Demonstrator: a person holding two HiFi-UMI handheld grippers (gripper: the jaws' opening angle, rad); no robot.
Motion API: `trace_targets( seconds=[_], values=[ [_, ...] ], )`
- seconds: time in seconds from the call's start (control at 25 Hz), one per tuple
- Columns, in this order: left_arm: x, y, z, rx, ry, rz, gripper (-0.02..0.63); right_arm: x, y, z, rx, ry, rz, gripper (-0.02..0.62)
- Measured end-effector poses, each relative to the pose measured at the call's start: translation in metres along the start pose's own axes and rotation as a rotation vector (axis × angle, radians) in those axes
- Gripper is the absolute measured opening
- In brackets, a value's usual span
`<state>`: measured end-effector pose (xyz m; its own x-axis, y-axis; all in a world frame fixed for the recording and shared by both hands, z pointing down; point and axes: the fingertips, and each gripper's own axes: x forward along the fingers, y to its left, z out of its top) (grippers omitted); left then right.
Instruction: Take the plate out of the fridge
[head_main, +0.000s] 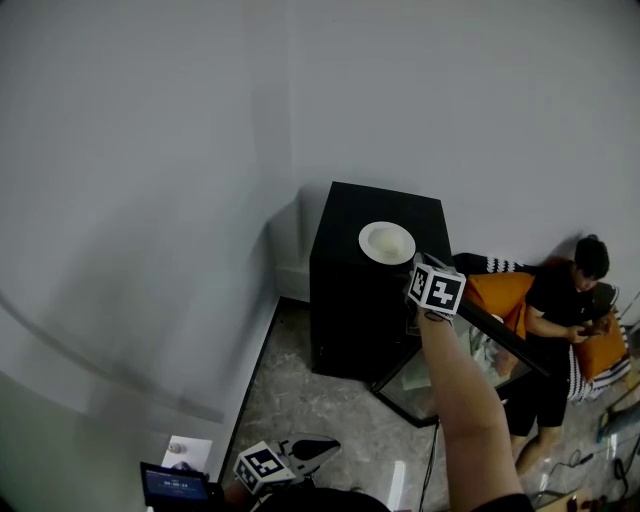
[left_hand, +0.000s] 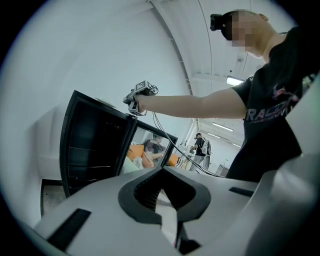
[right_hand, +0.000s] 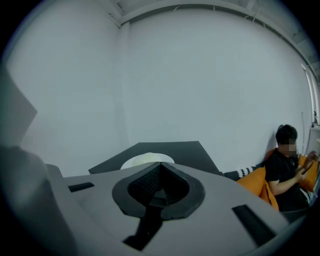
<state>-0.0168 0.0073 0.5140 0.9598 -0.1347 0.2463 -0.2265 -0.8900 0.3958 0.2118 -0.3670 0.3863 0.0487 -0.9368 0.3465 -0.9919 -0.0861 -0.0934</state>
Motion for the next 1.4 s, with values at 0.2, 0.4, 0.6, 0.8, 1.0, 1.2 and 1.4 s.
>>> trace_targets(
  seconds=[0.2, 0.4, 0.6, 0.8, 1.0, 1.2, 1.4],
  values=[
    [0.006, -0.003, 0.001, 0.014, 0.009, -0.004, 0.006, -0.022, 0.020, -0.013, -0.024, -0.037, 0.193, 0.006],
    [0.008, -0.014, 0.001, 0.028, 0.020, -0.002, 0.006, -0.103, 0.055, -0.056, 0.024, -0.042, 0.505, 0.006],
    [0.014, -0.028, 0.000, 0.043, 0.012, 0.001, 0.006, -0.205, 0.072, -0.124, 0.094, -0.013, 0.695, 0.007],
    [0.023, -0.052, -0.007, 0.041, 0.018, -0.015, 0.006, -0.290, 0.079, -0.189, 0.125, 0.024, 0.754, 0.006],
    [0.028, -0.074, -0.014, 0.043, 0.039, -0.020, 0.006, -0.348, 0.083, -0.229, 0.117, 0.045, 0.756, 0.006],
    [0.039, -0.108, -0.037, 0.045, 0.048, -0.010, 0.006, -0.402, 0.078, -0.261, 0.066, 0.053, 0.780, 0.006],
    [0.040, -0.116, -0.042, 0.027, 0.053, -0.008, 0.006, -0.417, 0.084, -0.281, 0.113, 0.088, 0.795, 0.006]
  ],
)
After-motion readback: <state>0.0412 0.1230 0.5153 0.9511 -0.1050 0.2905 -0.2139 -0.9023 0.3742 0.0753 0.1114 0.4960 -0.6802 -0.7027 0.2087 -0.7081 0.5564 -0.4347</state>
